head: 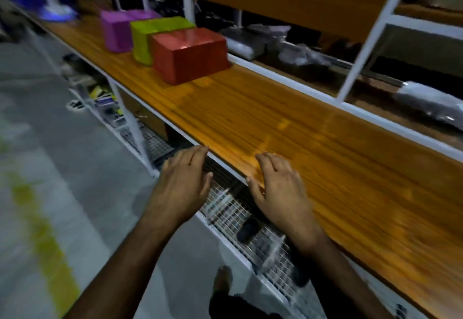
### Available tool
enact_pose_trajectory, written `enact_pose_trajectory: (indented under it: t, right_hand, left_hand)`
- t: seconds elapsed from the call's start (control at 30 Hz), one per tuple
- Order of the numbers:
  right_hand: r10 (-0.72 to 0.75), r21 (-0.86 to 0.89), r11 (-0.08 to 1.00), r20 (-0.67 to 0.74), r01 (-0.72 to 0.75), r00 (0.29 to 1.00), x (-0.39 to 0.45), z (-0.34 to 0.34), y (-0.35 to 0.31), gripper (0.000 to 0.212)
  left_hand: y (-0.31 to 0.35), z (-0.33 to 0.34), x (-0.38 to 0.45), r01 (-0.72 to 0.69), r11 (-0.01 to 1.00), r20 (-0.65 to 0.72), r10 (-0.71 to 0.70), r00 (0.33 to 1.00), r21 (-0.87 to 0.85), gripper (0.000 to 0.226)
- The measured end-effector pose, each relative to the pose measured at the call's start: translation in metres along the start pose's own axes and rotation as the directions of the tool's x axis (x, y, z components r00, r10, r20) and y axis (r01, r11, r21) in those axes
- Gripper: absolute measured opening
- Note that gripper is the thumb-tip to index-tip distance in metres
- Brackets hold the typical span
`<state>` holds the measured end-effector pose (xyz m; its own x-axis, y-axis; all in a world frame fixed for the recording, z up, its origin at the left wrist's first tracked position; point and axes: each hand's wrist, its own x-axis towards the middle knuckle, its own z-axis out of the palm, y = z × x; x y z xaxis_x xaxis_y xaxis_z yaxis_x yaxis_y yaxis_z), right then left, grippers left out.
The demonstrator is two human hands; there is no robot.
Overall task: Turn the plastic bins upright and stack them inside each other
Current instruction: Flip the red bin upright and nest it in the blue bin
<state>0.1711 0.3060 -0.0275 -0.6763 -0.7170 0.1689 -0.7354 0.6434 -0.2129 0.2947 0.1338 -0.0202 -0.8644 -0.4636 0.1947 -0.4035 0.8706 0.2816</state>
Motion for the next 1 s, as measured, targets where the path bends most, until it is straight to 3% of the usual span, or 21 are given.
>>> enact_pose_trajectory:
  t: [0.3, 0.57, 0.7, 0.83, 1.0]
  right_hand:
    - [-0.09, 0.024, 0.996, 0.02, 0.09, 0.996, 0.23, 0.067, -0.09, 0.061]
    - [-0.048, 0.033, 0.998, 0.031, 0.047, 0.998, 0.373, 0.096, -0.127, 0.057]
    - [0.022, 0.037, 0.999, 0.059, -0.025, 0.998, 0.44, 0.11, -0.135, 0.059]
    - [0.236, 0.054, 0.97, 0.017, -0.237, 0.972, 0.51, 0.136, -0.148, 0.059]
    - [0.501, 0.201, 0.856, -0.088, -0.477, 0.861, 0.565, 0.148, -0.16, 0.052]
  left_hand:
    - [-0.176, -0.008, 0.165, 0.116, 0.993, 0.054, -0.118, 0.992, 0.026, 0.065]
    - [-0.263, -0.027, 0.308, 0.093, 0.996, 0.043, -0.094, 0.995, 0.01, 0.063]
    - [-0.303, -0.025, 0.387, 0.003, 0.999, 0.01, -0.003, 1.0, -0.039, 0.061]
    - [-0.346, -0.011, 0.485, -0.157, 0.986, 0.024, 0.159, 0.987, -0.062, 0.058]
    - [-0.381, 0.002, 0.579, -0.323, 0.942, 0.023, 0.326, 0.945, -0.088, 0.057]
